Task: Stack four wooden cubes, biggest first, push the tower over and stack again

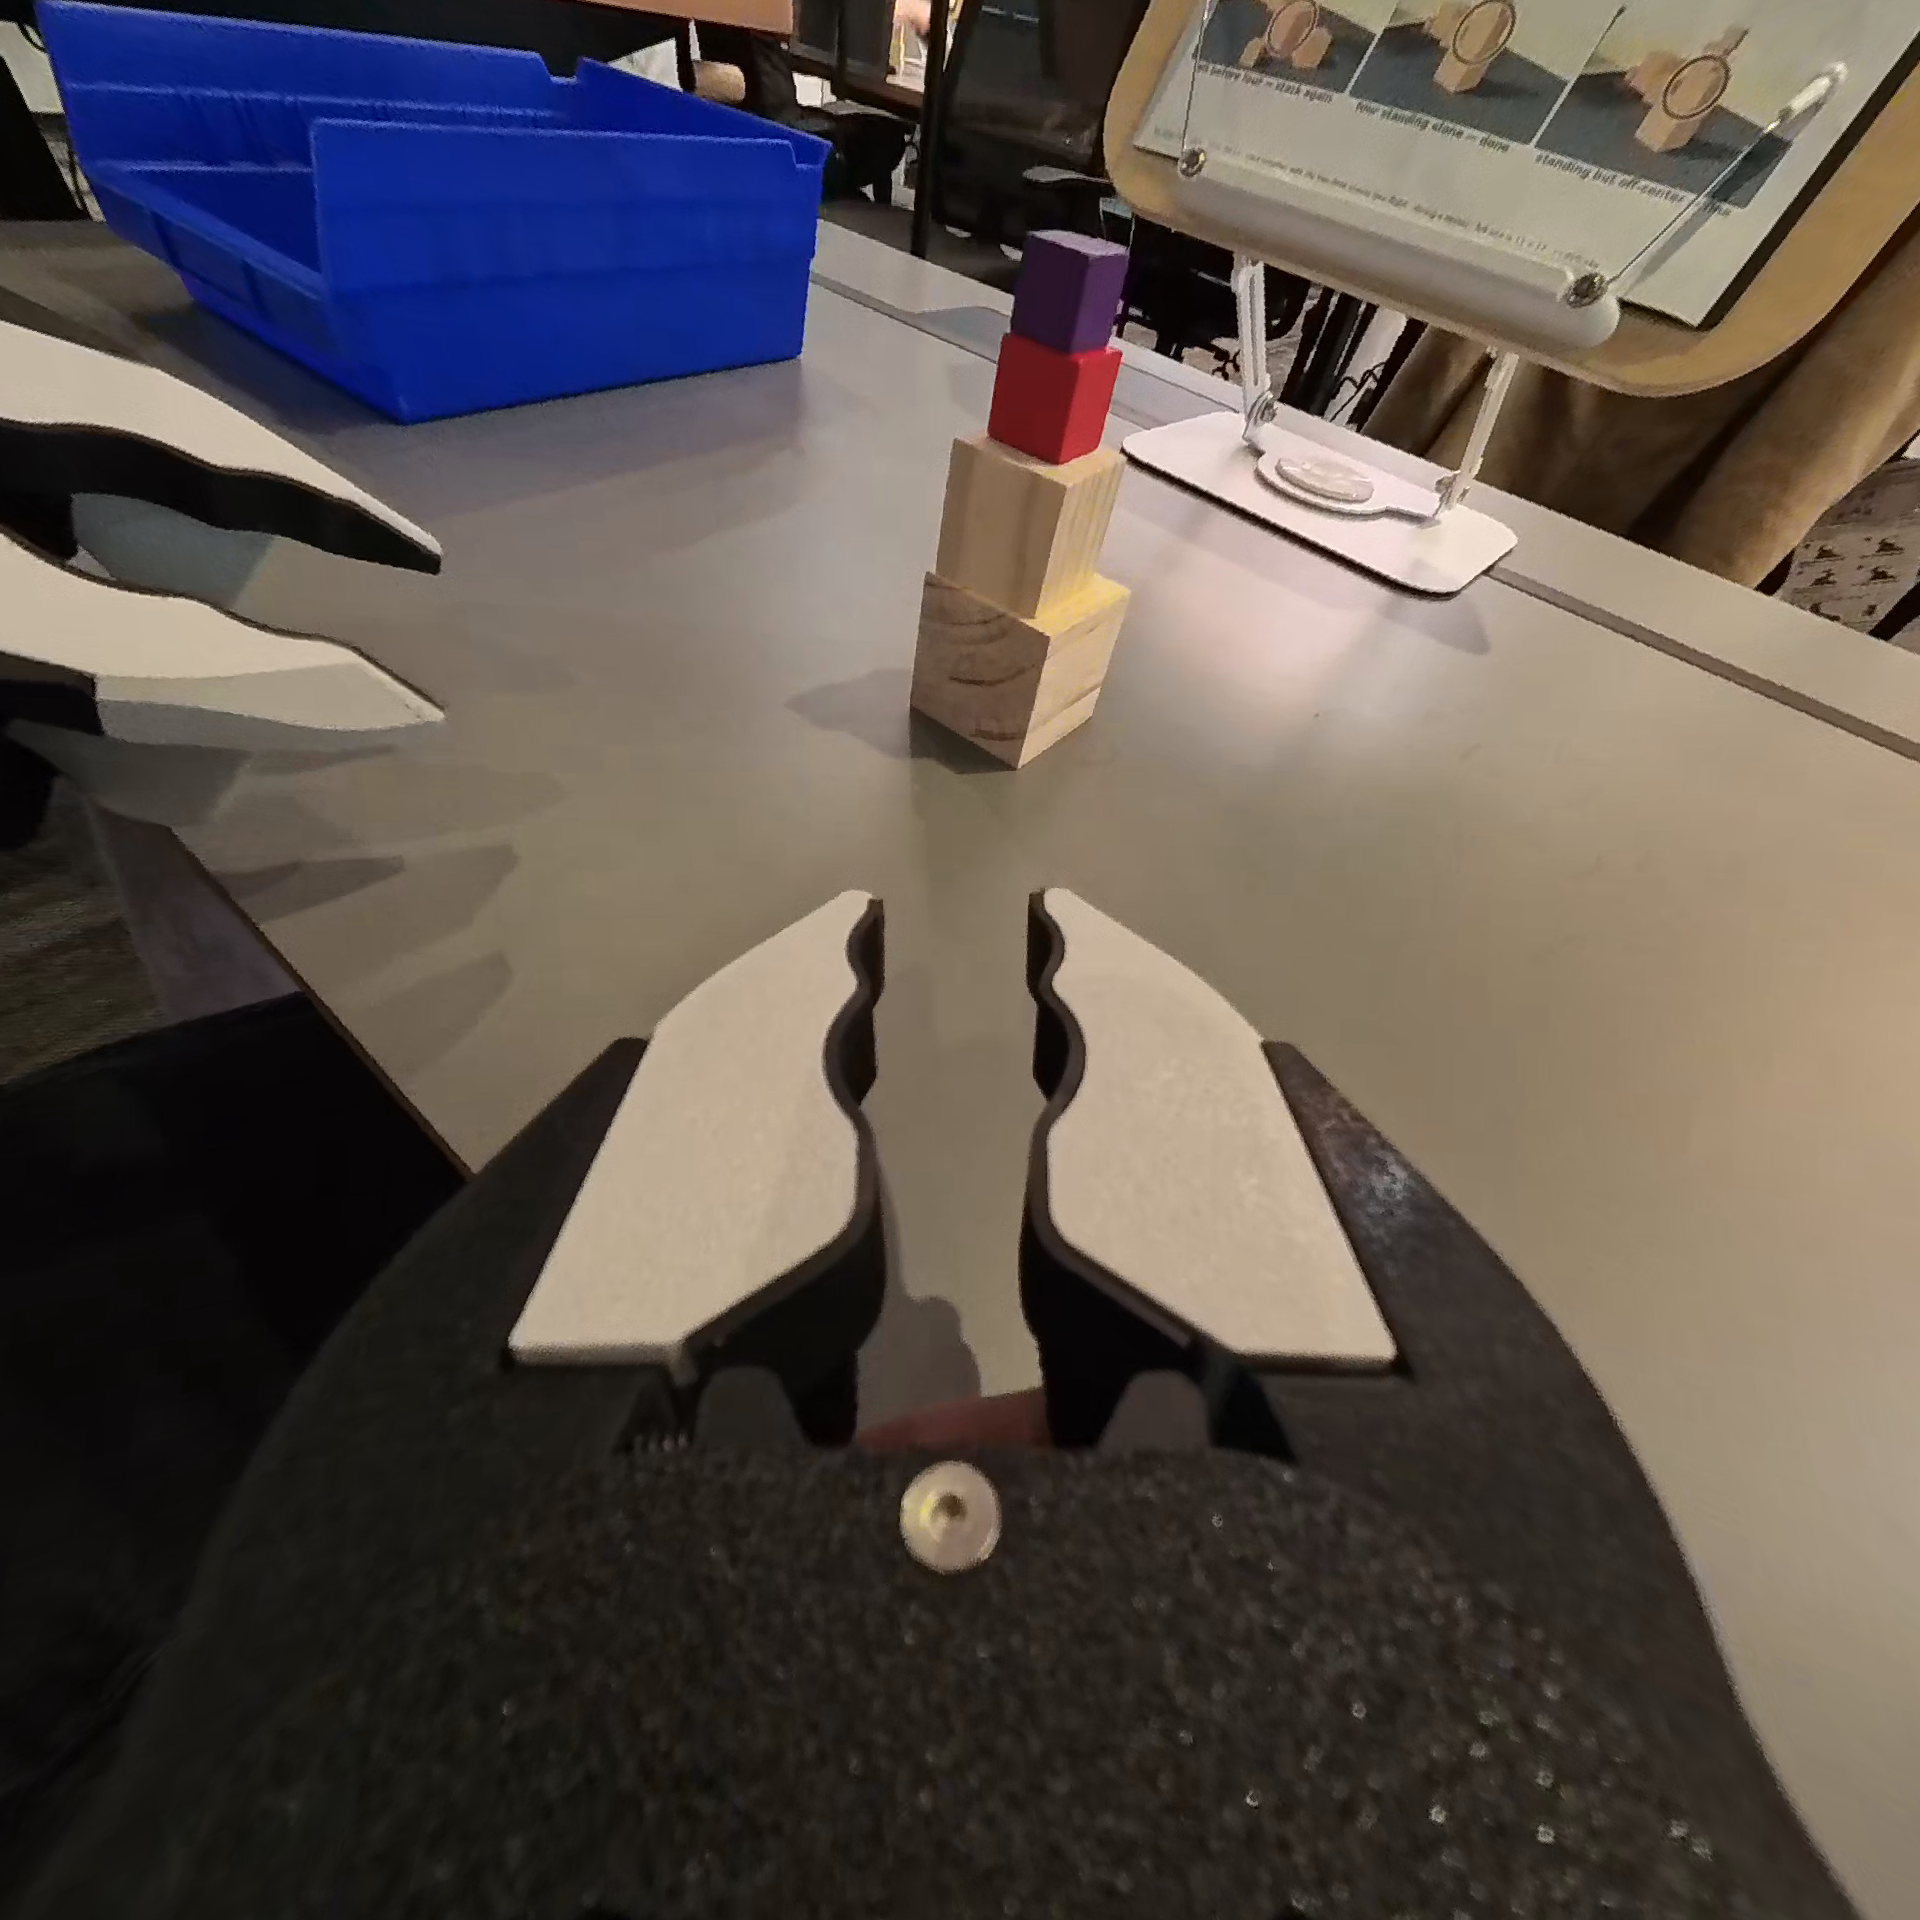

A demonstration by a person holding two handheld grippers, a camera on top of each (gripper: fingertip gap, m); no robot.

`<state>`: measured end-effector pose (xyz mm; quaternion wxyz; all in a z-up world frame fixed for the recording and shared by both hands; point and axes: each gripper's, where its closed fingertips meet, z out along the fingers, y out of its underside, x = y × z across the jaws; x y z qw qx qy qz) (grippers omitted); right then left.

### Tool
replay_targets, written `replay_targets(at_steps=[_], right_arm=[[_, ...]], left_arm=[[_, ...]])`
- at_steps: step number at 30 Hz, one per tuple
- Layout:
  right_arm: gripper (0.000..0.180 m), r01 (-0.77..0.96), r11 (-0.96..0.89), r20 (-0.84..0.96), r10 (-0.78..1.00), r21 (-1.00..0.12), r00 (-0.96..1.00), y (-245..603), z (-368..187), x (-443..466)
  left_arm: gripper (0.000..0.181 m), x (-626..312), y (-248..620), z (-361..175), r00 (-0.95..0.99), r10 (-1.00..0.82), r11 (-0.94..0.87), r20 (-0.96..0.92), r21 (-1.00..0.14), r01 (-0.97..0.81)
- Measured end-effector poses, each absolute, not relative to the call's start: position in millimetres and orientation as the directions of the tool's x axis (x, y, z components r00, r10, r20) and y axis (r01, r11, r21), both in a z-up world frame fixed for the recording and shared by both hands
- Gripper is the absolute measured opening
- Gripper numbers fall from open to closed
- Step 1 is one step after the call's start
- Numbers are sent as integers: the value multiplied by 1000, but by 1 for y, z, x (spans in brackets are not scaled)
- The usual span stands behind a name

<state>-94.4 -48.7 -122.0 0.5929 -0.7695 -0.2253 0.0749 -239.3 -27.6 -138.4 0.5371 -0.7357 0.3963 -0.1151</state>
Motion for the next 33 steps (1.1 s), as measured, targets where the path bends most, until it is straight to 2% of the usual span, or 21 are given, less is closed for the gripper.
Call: replay_targets(at_steps=[8, 10, 13, 16, 18, 19, 21, 22, 23, 24, 25, 26, 29, 33], right_arm=[[23, 271, -203, 154, 457, -941, 876, -50, -126, -105], [0, 275, -219, 138, 492, -936, 860, -48, -126, -113], [0, 270, -276, 41, 625, -922, 779, -38, -126, -155], [0, 521, -297, 39, 841, -800, 540, -38, -142, -219], [0, 629, -189, 84, 922, -754, 377, -37, -144, -253], [0, 643, -149, 123, 926, -752, 358, -26, -142, -262], [0, 669, -182, 158, 897, -721, 413, 11, -147, -254], [0, 679, -260, 224, 813, -686, 537, 50, -152, -226], [0, 676, -350, 372, 629, -649, 683, 99, -149, -173], [0, 580, -434, 360, 489, -690, 795, 124, -144, -134], [0, 472, -466, 239, 475, -748, 847, 129, -140, -120], [0, 393, -450, 93, 556, -802, 826, 117, -133, -128], [0, 432, -360, 140, 612, -827, 778, 71, -126, -122], [0, 368, -388, 63, 610, -845, 790, 1, -140, -114]], left_arm=[[48, -244, -25, -139, 661, -712, -130, -238, -880, -457], [48, -249, -20, -138, 678, -697, -144, -234, -880, -452], [47, -264, -7, -131, 731, -649, -175, -208, -895, -410], [47, -276, 2, -121, 771, -626, -223, -115, -921, -319], [47, -281, 6, -116, 778, -625, -252, -56, -929, -270], [47, -283, 8, -115, 780, -625, -262, -37, -931, -254], [47, -286, 11, -116, 780, -626, -275, -18, -931, -242], [47, -286, 11, -118, 778, -628, -283, -13, -928, -244], [47, -286, 12, -120, 776, -631, -290, -8, -925, -245], [47, -284, 11, -122, 773, -635, -295, -5, -923, -248], [47, -282, 10, -124, 767, -642, -297, -7, -920, -257], [47, -279, 8, -126, 761, -649, -295, -15, -916, -270], [47, -269, -1, -130, 736, -675, -270, -50, -912, -309], [48, -258, -8, -139, 721, -688, -258, -84, -900, -351]])
